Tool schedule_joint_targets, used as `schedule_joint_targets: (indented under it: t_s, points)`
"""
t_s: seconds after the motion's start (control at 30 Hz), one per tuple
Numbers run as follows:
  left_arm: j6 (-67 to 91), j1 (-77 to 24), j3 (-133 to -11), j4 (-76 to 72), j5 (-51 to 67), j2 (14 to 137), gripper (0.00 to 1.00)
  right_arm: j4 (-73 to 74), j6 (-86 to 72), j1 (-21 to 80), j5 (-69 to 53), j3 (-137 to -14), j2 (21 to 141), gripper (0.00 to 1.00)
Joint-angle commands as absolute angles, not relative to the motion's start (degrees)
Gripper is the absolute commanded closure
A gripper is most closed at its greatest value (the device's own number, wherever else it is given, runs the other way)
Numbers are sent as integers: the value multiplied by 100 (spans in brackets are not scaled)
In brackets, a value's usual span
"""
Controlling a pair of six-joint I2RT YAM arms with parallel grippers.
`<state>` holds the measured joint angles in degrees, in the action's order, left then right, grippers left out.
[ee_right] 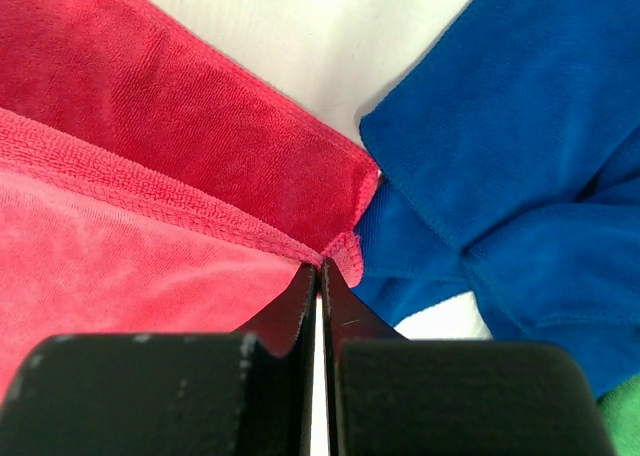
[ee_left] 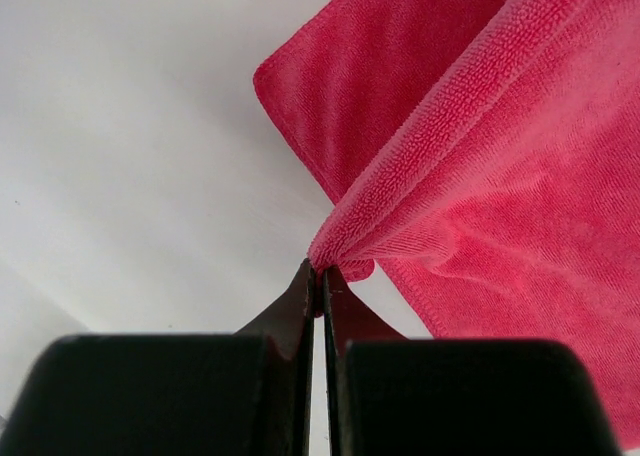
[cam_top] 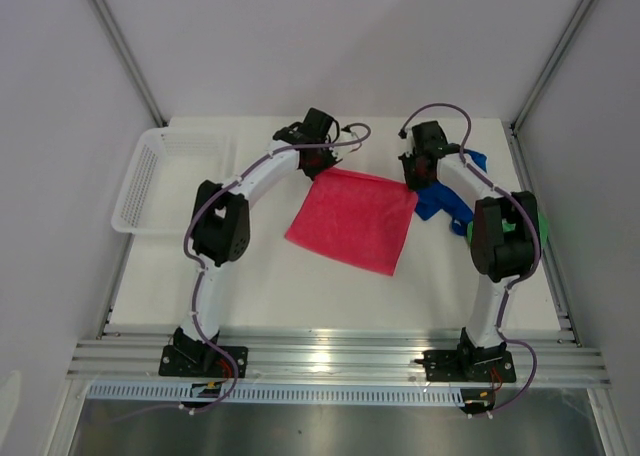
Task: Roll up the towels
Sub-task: Fold the towel
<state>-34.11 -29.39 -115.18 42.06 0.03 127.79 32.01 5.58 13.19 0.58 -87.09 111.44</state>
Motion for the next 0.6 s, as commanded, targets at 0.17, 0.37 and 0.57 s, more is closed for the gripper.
schedule_joint_targets:
  t_s: [0.17,0.37,0.57]
  points:
    - [-3489,-2909,-11760,3736,-483,12867,98,3173,650,1239,290,-9096,11478,100]
    - [-3323,-2909,-11751,3394,-799,13008,54,3103,554,1239,474,-9342,11882,65]
    - [-2954,-2813,-11777,3400,-1125,12851,32,3076,71,1222,913,-9668,11796,50]
